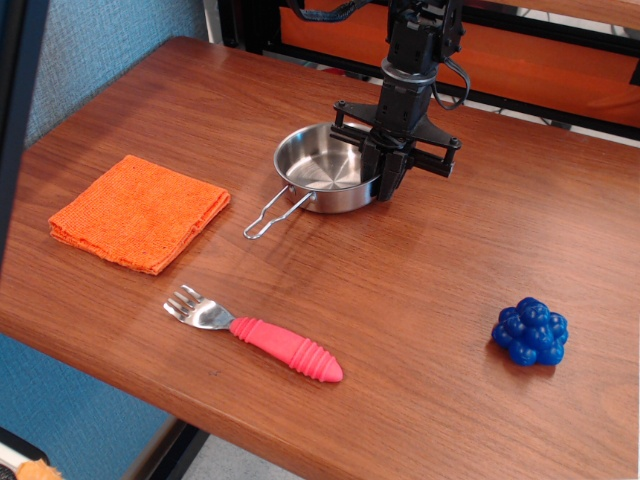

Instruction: Place the pan over the orange towel

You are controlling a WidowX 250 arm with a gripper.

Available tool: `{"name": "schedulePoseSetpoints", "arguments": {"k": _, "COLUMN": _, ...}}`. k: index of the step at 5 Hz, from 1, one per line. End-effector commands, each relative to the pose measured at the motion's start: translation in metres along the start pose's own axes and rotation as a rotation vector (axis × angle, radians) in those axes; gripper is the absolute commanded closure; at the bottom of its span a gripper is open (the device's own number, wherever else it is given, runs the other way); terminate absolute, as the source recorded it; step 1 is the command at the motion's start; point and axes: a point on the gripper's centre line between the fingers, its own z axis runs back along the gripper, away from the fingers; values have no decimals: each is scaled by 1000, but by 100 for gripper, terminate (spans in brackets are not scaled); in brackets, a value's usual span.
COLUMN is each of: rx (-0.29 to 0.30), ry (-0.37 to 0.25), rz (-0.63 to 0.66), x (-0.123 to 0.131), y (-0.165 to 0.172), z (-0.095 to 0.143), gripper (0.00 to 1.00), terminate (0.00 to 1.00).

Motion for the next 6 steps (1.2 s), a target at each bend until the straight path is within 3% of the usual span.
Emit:
{"name": "schedulePoseSetpoints", "arguments": {"k": 1, "rx": 96, "ry": -52, "rz": 61, "x": 1, "y": 14, "z": 55, "gripper": 100, "terminate": 0}}
{"name": "schedulePoseSetpoints", "arguments": {"k": 4, "rx": 90, "ry": 5, "rz": 420, "x": -39, "y": 86, "z": 68, "gripper": 100, "terminate": 0}}
{"name": "schedulePoseSetpoints", "arguments": {"k": 5, "rx": 77, "ry": 26, "rz": 446, "x": -52, "y": 108, "z": 56, "gripper": 100, "terminate": 0}}
{"name": "schedulePoseSetpoints", "arguments": {"k": 6, "rx": 99, "ry": 27, "rz": 458, "x": -68, "y": 122, "z": 46, "gripper": 100, "terminate": 0}}
